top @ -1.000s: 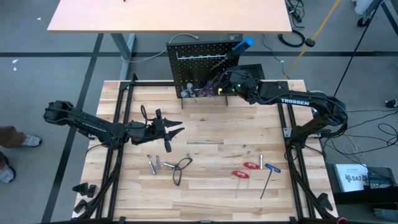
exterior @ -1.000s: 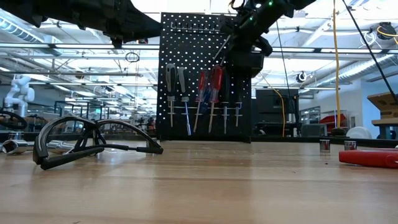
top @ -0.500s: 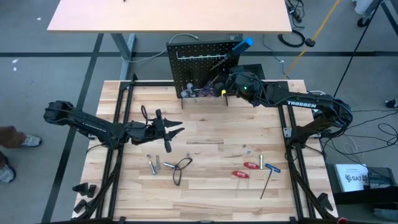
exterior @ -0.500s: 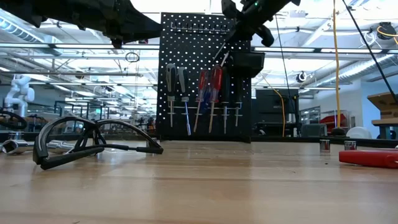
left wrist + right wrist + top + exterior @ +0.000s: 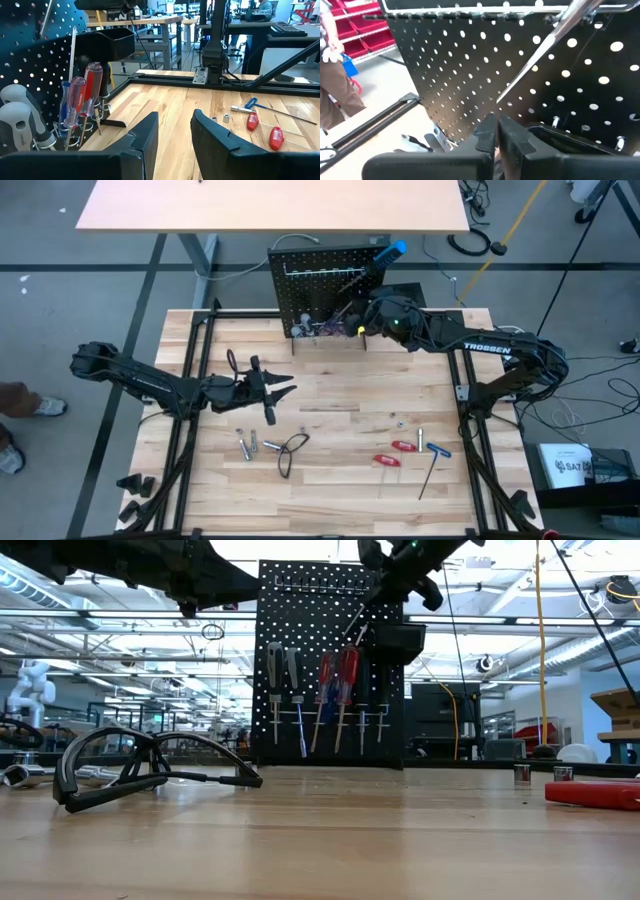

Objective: Hang tools onto peg board
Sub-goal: Hang the blue screwdriver on the peg board

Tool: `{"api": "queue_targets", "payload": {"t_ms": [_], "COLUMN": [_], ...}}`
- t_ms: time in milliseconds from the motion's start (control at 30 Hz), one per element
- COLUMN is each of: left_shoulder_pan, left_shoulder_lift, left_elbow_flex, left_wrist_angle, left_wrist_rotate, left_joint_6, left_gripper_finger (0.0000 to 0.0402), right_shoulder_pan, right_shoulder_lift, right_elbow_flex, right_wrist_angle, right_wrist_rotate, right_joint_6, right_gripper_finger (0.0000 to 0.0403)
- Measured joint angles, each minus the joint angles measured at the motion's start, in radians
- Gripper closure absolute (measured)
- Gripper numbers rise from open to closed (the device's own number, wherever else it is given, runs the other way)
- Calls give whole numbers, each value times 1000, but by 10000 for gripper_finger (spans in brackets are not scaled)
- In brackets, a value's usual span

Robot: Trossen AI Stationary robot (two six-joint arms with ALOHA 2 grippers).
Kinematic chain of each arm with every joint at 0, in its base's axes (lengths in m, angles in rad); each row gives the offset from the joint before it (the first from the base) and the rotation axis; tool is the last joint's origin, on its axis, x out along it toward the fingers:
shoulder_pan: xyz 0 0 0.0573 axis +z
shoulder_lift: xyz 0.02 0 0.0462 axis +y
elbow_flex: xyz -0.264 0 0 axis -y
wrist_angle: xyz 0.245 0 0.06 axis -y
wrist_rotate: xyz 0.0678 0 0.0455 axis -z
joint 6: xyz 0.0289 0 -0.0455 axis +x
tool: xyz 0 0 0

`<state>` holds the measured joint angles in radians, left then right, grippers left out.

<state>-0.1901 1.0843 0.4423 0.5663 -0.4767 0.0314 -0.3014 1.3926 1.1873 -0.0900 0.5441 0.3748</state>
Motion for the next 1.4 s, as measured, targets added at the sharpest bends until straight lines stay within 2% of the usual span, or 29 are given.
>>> {"api": "queue_targets", "payload": {"t_ms": [133, 400, 500, 600, 800, 1033, 1167, 1300, 1400], "left_shoulder_pan": [0, 0, 0, 0, 0, 6, 12, 14, 14], "left_shoulder_lift": [0, 0, 0, 0, 0, 0, 0, 0, 0], "left_elbow_flex": [0, 0, 0, 0, 0, 0, 0, 0, 0], "left_wrist_angle": [0, 0, -1, -1, -2, -3, -13, -19, -21], "left_wrist_rotate": [0, 0, 0, 0, 0, 0, 0, 0, 0], "left_joint_6": [0, 0, 0, 0, 0, -1, -16, -24, -25], "left_gripper_finger": [283, 283, 283, 283, 283, 283, 283, 283, 283], "right_shoulder_pan": [-10, -28, -34, -41, -46, -42, -43, -43, -36], "right_shoulder_lift": [11, 61, 69, 84, 123, 120, 120, 121, 121], "right_elbow_flex": [0, 0, 0, 0, 2, 2, 2, 1, 1], "right_wrist_angle": [-17, -12, 7, 11, 20, 26, 40, 50, 61], "right_wrist_rotate": [-15, -23, -22, -22, -2, 32, 26, 24, 16], "right_joint_6": [-3, -50, -59, -70, -83, -108, -124, -126, -126], "right_gripper_finger": [352, 243, 220, 214, 233, 276, 315, 378, 390]}}
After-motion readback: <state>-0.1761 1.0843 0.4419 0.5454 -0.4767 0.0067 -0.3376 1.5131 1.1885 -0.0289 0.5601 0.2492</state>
